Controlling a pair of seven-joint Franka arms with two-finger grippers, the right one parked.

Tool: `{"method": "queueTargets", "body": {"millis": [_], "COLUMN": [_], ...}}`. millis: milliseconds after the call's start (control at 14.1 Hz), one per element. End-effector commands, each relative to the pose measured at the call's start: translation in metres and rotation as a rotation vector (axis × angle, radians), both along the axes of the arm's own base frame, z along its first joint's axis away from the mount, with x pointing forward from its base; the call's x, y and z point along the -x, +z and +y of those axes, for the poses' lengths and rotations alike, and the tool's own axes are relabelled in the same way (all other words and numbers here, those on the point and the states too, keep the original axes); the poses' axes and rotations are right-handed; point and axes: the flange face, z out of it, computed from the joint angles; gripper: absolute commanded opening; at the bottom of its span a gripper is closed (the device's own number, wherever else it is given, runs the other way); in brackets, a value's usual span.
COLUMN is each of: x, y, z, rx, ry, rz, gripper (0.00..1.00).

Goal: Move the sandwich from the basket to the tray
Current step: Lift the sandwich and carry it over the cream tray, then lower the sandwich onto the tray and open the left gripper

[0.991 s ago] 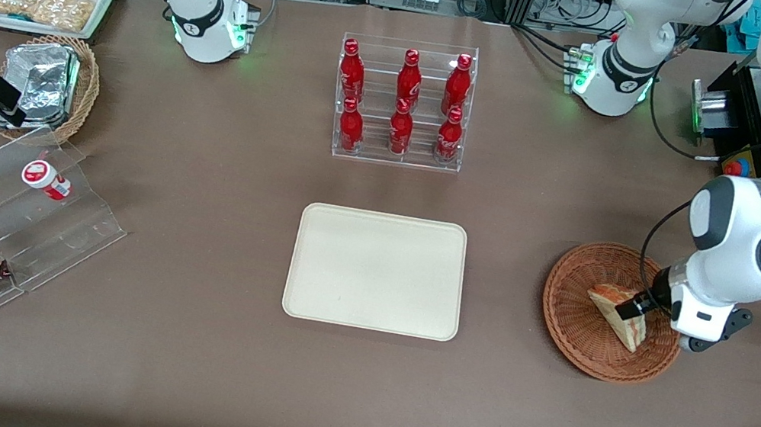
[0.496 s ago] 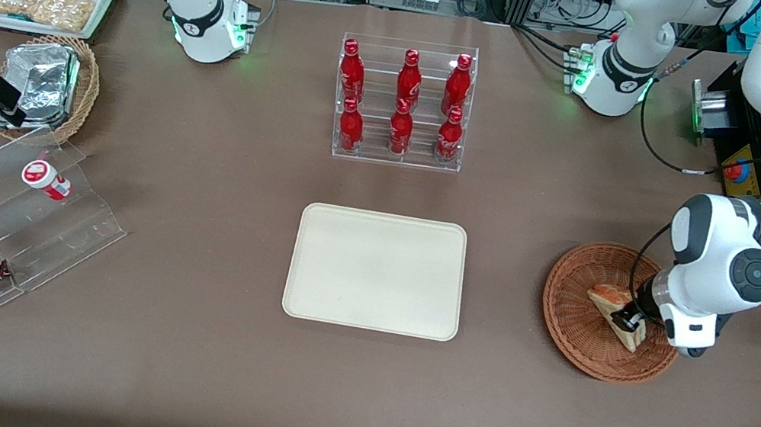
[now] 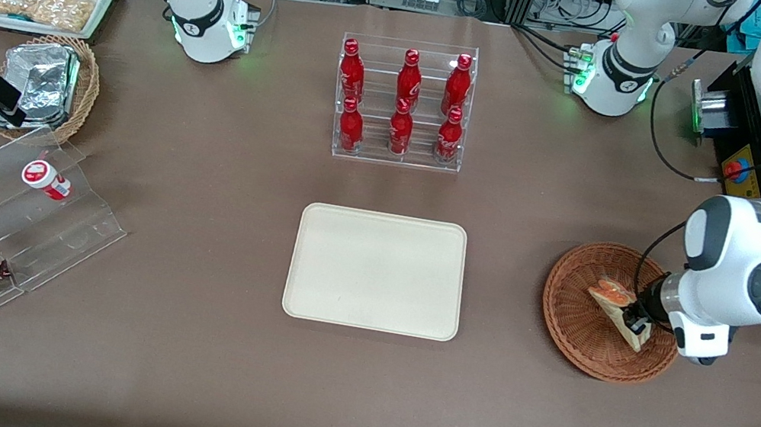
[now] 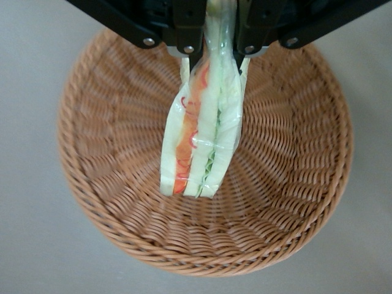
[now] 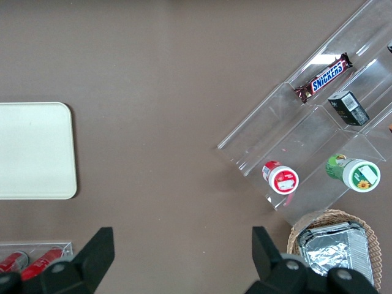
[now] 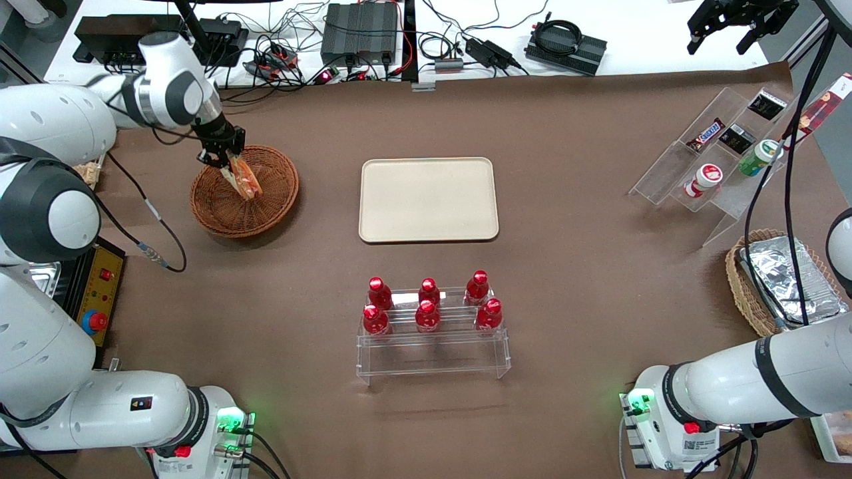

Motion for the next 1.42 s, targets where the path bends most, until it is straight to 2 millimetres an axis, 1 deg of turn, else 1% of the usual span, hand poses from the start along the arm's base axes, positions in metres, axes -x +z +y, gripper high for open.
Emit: {"method": "queueTargets", "body": {"millis": [0, 71, 142, 212, 354, 496, 637, 779, 850, 920, 991, 1062, 1133, 1204, 1345], "x": [-0.005, -0.003, -0.002, -0.002, -0.003, 0.002, 0.011, 0.028, 0.041, 0.053, 0.063, 0.070, 0.071, 0.069, 0.071], "y": [0.033, 0.036, 0.042, 0.043, 0.037, 0.022, 0.008, -0.010, -0.021, -0.031, -0.043, -0.049, -0.051, -0.054, -0.061], "z": [-0.055, -0.075, -0.103, -0.130, -0.189, -0.263, -0.316, -0.359, -0.385, -0.405, -0.420, -0.429, -0.439, -0.443, -0.461], "rx": [0.027, 0.044, 0.072, 0.100, 0.142, 0.170, 0.187, 0.168, 0.145, 0.110, 0.070, 0.038, 0.023, 0.026, 0.042], "ry": [-0.099, -0.178, -0.284, -0.358, -0.434, -0.517, -0.561, -0.610, -0.624, -0.660, -0.674, -0.682, -0.695, -0.694, -0.705], "rz": [-0.019, -0.026, -0.039, -0.047, -0.056, -0.057, -0.078, -0.117, -0.138, -0.167, -0.189, -0.204, -0.222, -0.225, -0.233], "gripper": [0.09, 0.09, 0.09, 0.09, 0.10, 0.09, 0.09, 0.09, 0.09, 0.09, 0.09, 0.09, 0.09, 0.09, 0.09]}}
